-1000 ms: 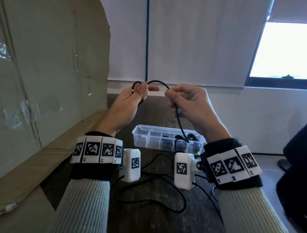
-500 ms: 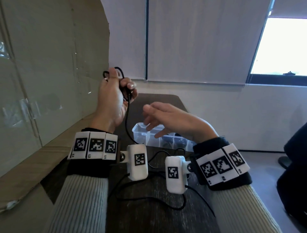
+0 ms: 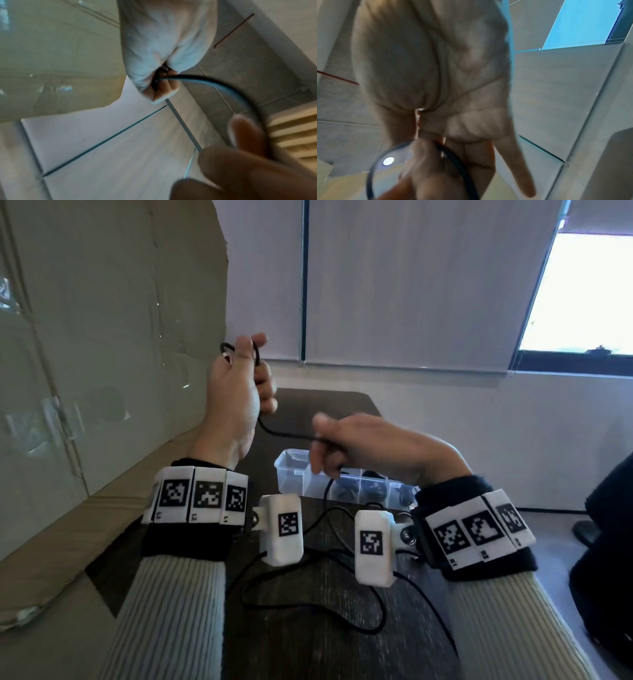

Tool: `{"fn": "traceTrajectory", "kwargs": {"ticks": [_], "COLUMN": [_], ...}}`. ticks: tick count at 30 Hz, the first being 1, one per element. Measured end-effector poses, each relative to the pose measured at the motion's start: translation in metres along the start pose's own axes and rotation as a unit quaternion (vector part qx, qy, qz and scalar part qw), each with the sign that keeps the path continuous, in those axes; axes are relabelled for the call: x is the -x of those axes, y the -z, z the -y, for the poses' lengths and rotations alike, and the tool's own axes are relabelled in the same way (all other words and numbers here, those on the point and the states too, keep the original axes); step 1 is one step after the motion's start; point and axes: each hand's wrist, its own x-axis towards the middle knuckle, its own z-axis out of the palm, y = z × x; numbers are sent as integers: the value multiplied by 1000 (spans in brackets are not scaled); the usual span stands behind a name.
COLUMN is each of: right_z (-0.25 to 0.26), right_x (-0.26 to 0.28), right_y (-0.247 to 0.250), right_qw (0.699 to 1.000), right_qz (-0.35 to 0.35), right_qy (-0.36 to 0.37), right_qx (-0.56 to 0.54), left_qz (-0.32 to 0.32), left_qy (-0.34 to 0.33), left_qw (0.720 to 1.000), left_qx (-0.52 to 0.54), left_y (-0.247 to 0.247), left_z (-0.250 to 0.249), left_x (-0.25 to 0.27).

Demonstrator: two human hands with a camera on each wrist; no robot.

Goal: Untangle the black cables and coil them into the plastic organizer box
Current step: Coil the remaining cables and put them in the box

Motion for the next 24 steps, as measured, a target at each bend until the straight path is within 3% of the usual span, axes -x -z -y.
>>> {"fn": "traceTrajectory", "kwargs": {"ticks": [3, 6, 8, 10, 11, 14, 20, 22, 24], "right_z": [2, 11, 13, 11, 9, 1, -1, 0, -2], "right_x": [5, 12, 11, 4, 1, -4, -2, -1, 1], "right_y": [10, 13, 13, 13, 14, 17, 19, 19, 20], "right_qw": [989, 987, 982, 961, 947, 916, 916, 927, 941], "right_qz": [-48, -81, -153, -252, -297, -378, -375, -355, -328], "right_qy": [35, 75, 84, 110, 122, 131, 115, 102, 82], "right_qx": [-135, -120, -71, -26, -19, -29, -82, -67, -33], "left_qz": [-6, 56, 110, 179, 212, 267, 248, 199, 99], "left_qy": [-44, -89, -31, 56, 74, 33, 70, 64, 71], "left_qw": [988, 937, 934, 942, 934, 904, 947, 967, 990], "left_qx": [-146, -333, -339, -277, -278, -332, -193, -144, -71], "left_y": [2, 1, -5, -12, -14, -16, -14, -16, -16], "left_z": [7, 15, 15, 9, 6, 1, 1, 0, -4], "left_x": [-1, 2, 8, 15, 17, 22, 18, 15, 11]}}
